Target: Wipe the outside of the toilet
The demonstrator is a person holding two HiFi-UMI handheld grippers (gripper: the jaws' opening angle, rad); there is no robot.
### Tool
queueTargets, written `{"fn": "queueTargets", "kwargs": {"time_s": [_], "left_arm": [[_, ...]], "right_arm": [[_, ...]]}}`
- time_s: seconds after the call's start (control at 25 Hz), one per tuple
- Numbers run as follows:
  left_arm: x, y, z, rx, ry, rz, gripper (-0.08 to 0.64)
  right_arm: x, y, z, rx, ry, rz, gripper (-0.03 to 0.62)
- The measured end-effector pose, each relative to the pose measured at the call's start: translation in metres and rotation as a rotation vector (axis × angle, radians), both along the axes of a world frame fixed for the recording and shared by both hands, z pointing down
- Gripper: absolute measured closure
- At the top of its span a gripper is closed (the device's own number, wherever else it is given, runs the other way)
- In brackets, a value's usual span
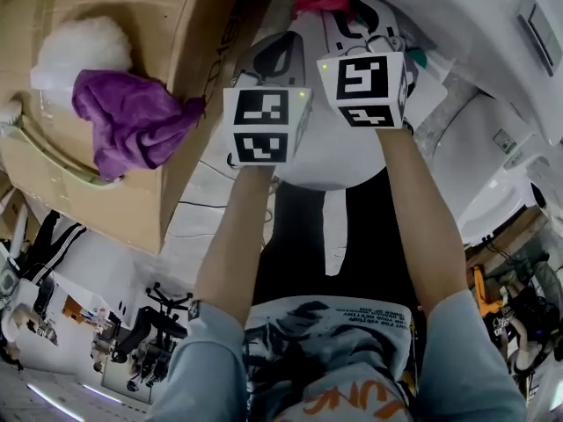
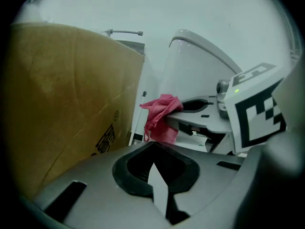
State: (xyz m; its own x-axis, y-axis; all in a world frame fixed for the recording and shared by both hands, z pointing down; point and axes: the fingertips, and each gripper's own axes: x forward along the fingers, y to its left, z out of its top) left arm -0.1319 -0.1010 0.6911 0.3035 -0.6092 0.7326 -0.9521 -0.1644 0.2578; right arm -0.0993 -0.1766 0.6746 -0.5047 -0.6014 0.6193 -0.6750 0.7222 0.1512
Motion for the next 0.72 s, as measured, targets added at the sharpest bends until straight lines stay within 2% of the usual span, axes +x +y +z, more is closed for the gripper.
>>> {"fn": "queueTargets", "kwargs": {"time_s": [0.12,0.32,0.44,0.72], "left_arm": [[-0.006,0.001,0.013,-0.021,0.007,-0.005,0.535],[-0.013,0.008,0.029,-0.061,0.005,-0.012,0.535],[-0.009,0.012,0.034,-0.077,0.005,-0.004,0.535],[0.015,0.014,0.037,-0.091,0.004,0.025,0.535]], "right_arm": [[-0.014,-0.003,0.025,0.029,0.132,-0.082,0.515],[-0.017,-0.006,0.060,-0.014,0.231,-0.135,0.515],[-0.007,-0.002,0.072,-0.030,0.254,-0.145,0.517],[0.010,0.003,0.075,-0.046,0.243,-0.140,0.523]]}}
